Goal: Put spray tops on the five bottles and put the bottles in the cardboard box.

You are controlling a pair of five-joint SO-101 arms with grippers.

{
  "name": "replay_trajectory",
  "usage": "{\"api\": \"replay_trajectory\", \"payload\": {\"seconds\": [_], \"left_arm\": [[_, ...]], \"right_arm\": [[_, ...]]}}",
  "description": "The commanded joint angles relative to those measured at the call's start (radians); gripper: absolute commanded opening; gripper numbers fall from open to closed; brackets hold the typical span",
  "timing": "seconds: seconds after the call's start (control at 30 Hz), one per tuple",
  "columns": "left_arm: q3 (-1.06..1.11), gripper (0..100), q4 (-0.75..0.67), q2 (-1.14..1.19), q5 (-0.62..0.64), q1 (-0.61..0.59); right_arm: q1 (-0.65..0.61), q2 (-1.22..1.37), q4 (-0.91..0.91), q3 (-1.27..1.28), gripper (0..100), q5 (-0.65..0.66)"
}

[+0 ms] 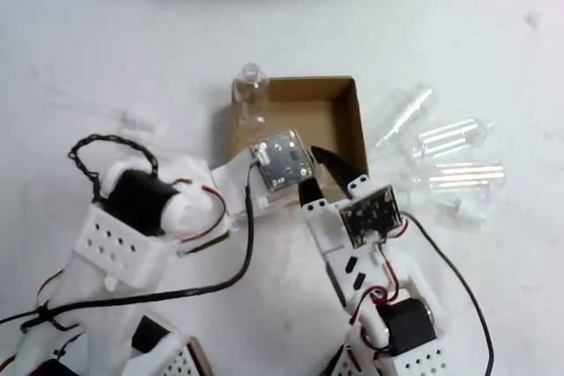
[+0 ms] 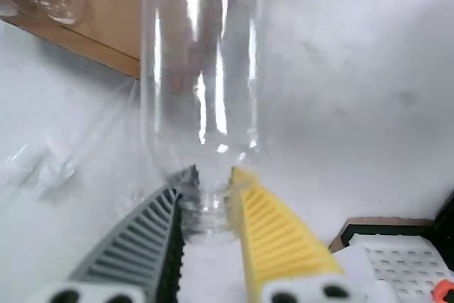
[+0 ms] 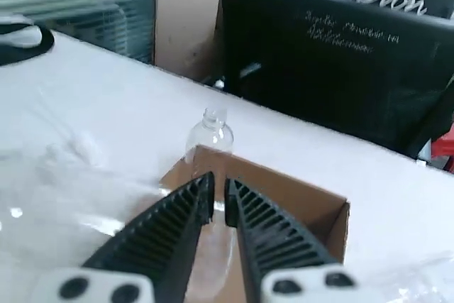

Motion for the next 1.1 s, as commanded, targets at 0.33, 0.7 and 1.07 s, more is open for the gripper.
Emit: {"api": "replay_trajectory", "payload": {"seconds": [0.33,0.7,1.07], "left_arm": [[-0.183,2,0.0,-0.041,0.092,0.173],[-0.175,2,0.009,-0.041,0.083,-0.021],[-0.092,2,-0.152,-0.041,0.215,-0.346]], "right_arm": [[-0.117,0.047,-0.001,0.025,1.6,0.164],[0.153,-0.12,0.054,-0.008,1.6,0.017],[0.156,-0.087,-0.036,0.038,1.6,0.017]]}}
